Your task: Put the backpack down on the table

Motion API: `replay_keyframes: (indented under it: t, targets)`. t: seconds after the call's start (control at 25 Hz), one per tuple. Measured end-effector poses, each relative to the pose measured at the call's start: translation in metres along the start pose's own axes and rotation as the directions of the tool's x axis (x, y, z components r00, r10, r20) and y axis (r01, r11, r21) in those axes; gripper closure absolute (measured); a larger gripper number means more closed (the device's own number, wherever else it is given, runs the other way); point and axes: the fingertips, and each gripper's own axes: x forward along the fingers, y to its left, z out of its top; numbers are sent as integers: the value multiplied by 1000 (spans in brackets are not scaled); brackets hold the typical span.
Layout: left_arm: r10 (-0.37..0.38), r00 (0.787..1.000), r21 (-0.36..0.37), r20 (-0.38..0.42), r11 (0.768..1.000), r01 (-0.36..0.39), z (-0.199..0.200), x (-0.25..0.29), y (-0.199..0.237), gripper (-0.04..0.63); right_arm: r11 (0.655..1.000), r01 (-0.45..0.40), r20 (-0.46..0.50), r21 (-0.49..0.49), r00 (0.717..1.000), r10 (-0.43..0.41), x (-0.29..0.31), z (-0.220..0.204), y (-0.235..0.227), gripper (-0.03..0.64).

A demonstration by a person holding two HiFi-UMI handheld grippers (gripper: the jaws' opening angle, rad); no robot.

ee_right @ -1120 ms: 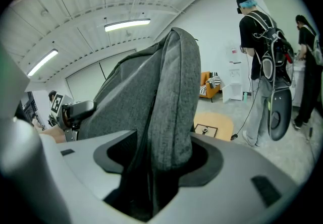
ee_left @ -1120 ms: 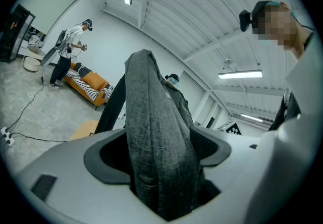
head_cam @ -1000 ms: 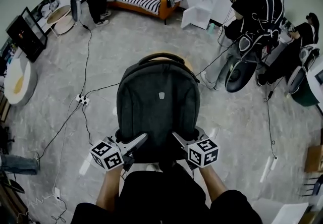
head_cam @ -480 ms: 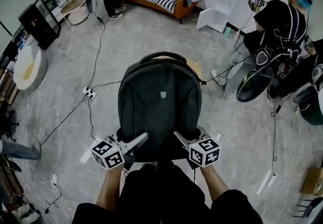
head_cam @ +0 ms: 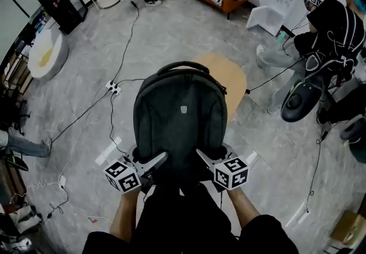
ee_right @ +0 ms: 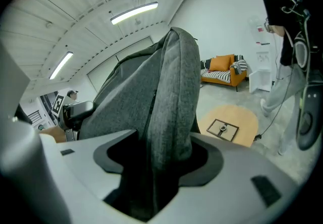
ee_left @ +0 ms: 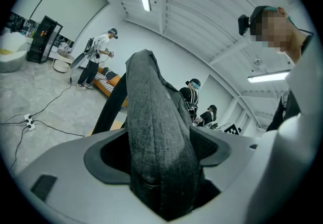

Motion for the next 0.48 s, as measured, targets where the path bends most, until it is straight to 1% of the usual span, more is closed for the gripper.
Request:
replay_keyframes:
  t: [0.2, 0.32, 0.48]
  targets:
    - [44, 999, -32, 7, 999, -43, -25, -6, 23, 218, 999, -44, -36, 0, 998, 44, 26, -25, -5, 368]
    - [53, 998, -41, 15, 998, -53, -42, -10, 44, 219, 998, -63, -48, 7, 997, 63, 47, -43, -7, 367]
    - [65, 998, -86, 13, 994, -64, -58, -13, 62, 222, 997, -76, -66, 17, 995, 76, 63, -63, -11, 367]
